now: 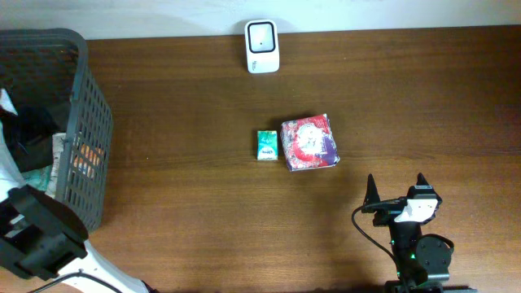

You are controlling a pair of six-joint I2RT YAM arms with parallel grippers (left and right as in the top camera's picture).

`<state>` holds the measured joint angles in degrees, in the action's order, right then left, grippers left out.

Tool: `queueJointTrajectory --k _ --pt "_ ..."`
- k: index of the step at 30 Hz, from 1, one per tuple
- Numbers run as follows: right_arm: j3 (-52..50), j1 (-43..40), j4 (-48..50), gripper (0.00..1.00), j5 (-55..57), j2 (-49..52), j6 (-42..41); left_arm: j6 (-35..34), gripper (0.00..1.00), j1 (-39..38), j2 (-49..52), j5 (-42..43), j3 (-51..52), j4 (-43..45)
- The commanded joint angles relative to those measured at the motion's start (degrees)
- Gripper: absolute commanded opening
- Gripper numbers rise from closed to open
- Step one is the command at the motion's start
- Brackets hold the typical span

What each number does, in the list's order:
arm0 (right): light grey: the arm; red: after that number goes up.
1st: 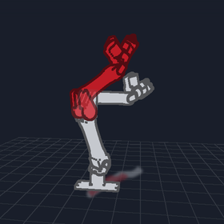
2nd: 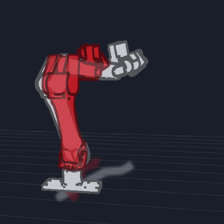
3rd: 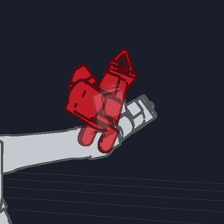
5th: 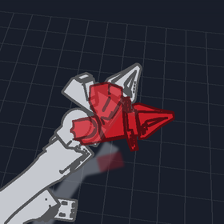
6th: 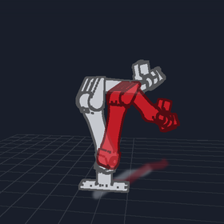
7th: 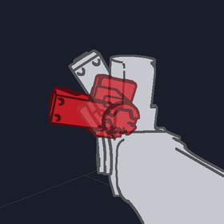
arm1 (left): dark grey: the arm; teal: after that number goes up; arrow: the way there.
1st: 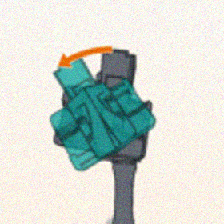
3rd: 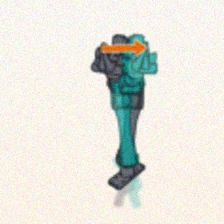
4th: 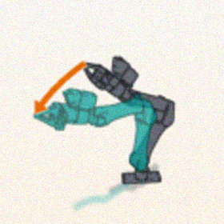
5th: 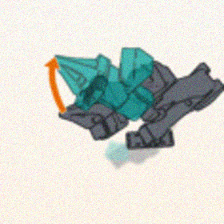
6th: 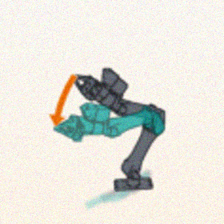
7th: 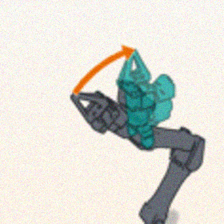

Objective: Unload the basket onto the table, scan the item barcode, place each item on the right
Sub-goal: 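Reach the left gripper into the basket and grasp the white Pantene tube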

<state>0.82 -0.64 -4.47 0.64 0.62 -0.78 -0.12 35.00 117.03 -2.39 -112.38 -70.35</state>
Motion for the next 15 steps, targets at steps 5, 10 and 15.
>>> queueJointTrajectory --k 5,10,15 --pt "-0.5 0.3 -0.2 0.99 0.5 -0.4 0.3 7.6 0.86 -0.1 -0.5 -6.3 12.4 5.2" --pt "-0.5 0.3 -0.2 0.99 0.5 -0.4 0.3 7.6 0.68 -0.1 -0.5 -6.1 19.3 10.6" --pt "-0.5 0.3 -0.2 0.99 0.5 -0.4 0.3 8.1 0.51 -0.1 -0.5 -3.0 20.5 14.3"
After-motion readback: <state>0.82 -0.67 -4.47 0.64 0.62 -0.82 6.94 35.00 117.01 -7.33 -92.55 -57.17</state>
